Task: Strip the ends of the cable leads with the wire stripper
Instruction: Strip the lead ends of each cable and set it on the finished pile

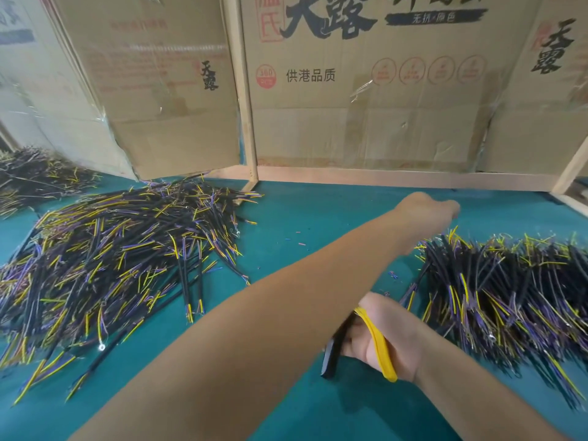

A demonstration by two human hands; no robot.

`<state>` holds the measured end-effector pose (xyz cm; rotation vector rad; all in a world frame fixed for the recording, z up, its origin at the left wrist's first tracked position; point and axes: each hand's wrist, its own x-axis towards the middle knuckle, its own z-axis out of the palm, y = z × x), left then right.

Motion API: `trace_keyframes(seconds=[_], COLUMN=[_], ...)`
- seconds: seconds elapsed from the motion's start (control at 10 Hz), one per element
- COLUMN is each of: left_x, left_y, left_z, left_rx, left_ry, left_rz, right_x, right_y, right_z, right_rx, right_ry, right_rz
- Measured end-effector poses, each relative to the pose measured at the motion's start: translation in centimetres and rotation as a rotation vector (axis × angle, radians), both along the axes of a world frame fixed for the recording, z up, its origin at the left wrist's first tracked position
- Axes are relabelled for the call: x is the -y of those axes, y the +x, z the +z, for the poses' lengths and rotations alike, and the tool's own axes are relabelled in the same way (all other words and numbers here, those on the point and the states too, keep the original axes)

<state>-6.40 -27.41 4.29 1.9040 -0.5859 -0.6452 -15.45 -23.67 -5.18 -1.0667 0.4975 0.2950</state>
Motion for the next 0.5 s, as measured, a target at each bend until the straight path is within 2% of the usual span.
trace_keyframes(seconds=[0.1,0.2,0.3,0.4,0.5], left_x=[-3.0,-8.1,-14.5,-19.6,-22.4], left_y=[2.5,8.5,13.1,15.8,16.8], left_z=[0.2,-0.4,-1.3,-3.2,-5.0], left_rx=[0.160,0.356,0.637,0.816,0.801], left_ry=[0.048,0.184,0.561,0.957,1.253], left_rz=[0.066,0.132,0.285,0.380,0.348], right_x=[-0.1,-0.2,-0.6,-0.7,-0.6], right_y=[-0.2,-0.1,-0.1,0.0,0.1], right_z=[0.5,0.7,1.0,1.0,1.0], right_rx=[0.049,0.045,0.046,0.027,0.012], right_ry=[0.007,0.120,0.135,0.133,0.140], right_rz=[0.049,0.020,0.013,0.009,0.010])
